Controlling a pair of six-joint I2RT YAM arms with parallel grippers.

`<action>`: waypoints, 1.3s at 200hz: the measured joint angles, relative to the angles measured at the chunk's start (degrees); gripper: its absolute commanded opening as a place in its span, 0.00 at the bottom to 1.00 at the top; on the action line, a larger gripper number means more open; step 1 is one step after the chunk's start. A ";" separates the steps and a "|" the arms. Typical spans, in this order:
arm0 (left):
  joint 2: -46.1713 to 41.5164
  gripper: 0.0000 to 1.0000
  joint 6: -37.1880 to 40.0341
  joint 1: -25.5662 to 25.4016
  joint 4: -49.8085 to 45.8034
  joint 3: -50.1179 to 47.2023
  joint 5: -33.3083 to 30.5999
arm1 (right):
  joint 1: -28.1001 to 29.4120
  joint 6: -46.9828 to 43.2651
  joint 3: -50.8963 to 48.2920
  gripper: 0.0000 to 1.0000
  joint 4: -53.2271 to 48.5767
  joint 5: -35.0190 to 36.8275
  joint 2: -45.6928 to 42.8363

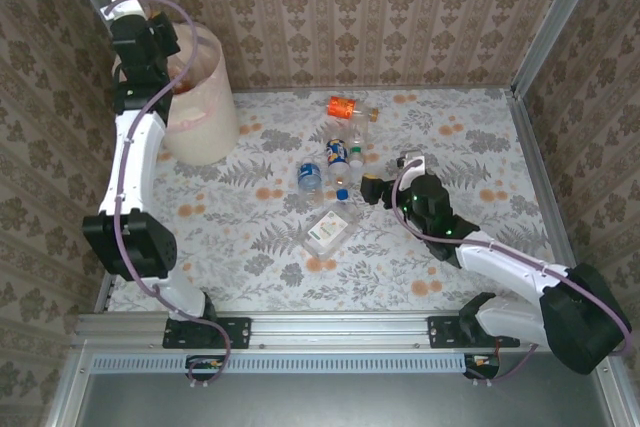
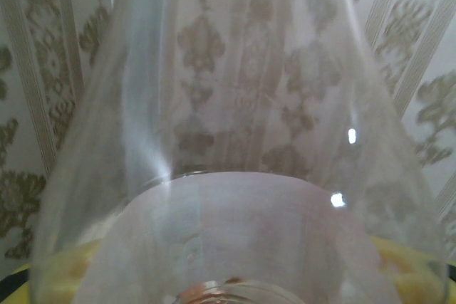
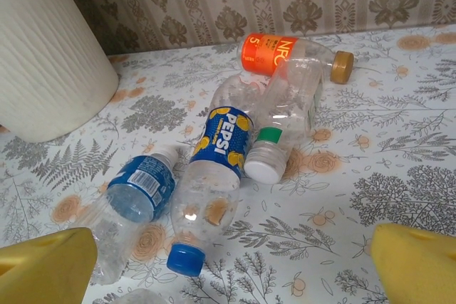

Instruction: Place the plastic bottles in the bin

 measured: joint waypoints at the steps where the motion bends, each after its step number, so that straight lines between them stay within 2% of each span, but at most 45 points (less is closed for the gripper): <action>1: 0.11 0.51 0.00 0.04 -0.15 0.07 0.02 | 0.00 0.00 -0.04 1.00 0.00 0.00 -0.11; 127: 10.47 0.52 2.10 2.99 -16.94 8.70 8.72 | 0.00 -0.50 -1.42 1.00 -0.37 0.68 -1.60; 145: 11.63 0.57 3.34 2.99 -18.14 9.25 10.27 | 0.00 -0.50 -1.42 1.00 -0.39 0.68 -1.55; 156: 12.74 0.63 4.09 2.99 -19.50 10.21 10.88 | 0.00 -0.50 -1.42 1.00 -0.48 0.68 -1.55; 172: 14.95 0.80 4.61 2.99 -22.27 12.76 11.89 | 0.00 -0.50 -1.42 1.00 -0.50 0.68 -1.44; 197: 18.56 0.90 5.35 2.97 -26.10 17.94 12.94 | 0.00 -0.48 -1.42 1.00 -0.59 0.68 -1.05; 260: 19.26 0.98 4.20 2.97 -29.44 26.18 12.90 | 0.00 -0.46 -1.42 1.00 -0.79 0.70 -1.01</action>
